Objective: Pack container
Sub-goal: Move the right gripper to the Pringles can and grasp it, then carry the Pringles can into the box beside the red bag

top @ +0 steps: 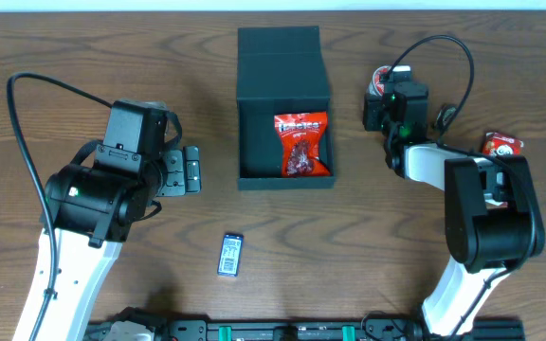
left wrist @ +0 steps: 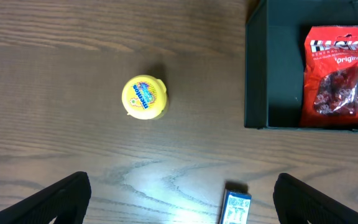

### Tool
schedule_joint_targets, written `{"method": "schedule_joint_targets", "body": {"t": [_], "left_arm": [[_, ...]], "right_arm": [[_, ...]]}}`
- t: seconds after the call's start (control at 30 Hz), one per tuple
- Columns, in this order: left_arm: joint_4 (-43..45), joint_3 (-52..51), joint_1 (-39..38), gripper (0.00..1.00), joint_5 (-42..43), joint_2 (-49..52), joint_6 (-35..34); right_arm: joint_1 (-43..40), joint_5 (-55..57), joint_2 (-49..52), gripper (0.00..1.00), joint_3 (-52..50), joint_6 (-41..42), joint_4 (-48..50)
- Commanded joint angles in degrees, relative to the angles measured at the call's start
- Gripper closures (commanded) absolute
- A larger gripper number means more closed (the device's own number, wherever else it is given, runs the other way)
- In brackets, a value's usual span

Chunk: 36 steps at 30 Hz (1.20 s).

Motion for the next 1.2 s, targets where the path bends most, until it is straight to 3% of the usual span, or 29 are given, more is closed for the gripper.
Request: {"method": "schedule_joint_targets", "body": {"t": [0.0, 0.17, 0.37, 0.6, 0.73, 0.9, 1.17], "left_arm": [[-0.1, 0.2, -0.1, 0.05, 0.4, 0.3, 1.4], [-0.3, 0.2, -0.1, 0.05, 0.4, 0.3, 2.1], [-0.3, 0.2, -0.1, 0.05, 1.3, 0.3, 2.0], [-1.8, 0.2, -0.1, 0.05, 1.9, 0.2, 0.9], [-1.9, 0.3, -0.1, 0.05, 1.9, -2.1, 0.5], [-2.0, 0.3, -0.1, 0.05, 1.7, -8.4, 0.4], [-4.9, 0.3, -0.1, 0.05, 1.5, -16.6, -1.1]], "right_arm": [[0.1, 0.2, -0.5, 0.99, 0.5, 2.0, -0.9], [1.4, 0.2, -7.2, 0.99, 0.5, 3.6, -4.4], [3.2, 1.7, -23.3, 0.99, 0.8, 4.5, -21.7], [11.4, -4.1, -38.7, 0.99, 5.3, 15.1, -43.6], [17.5, -17.1, -39.3, 0.99, 12.0, 21.4, -55.2], [20.9, -29.7, -37.4, 0.99, 16.2, 26.4, -58.2], [24.8, -32.4, -24.3, 0.99, 27.2, 28.1, -68.5]]}}
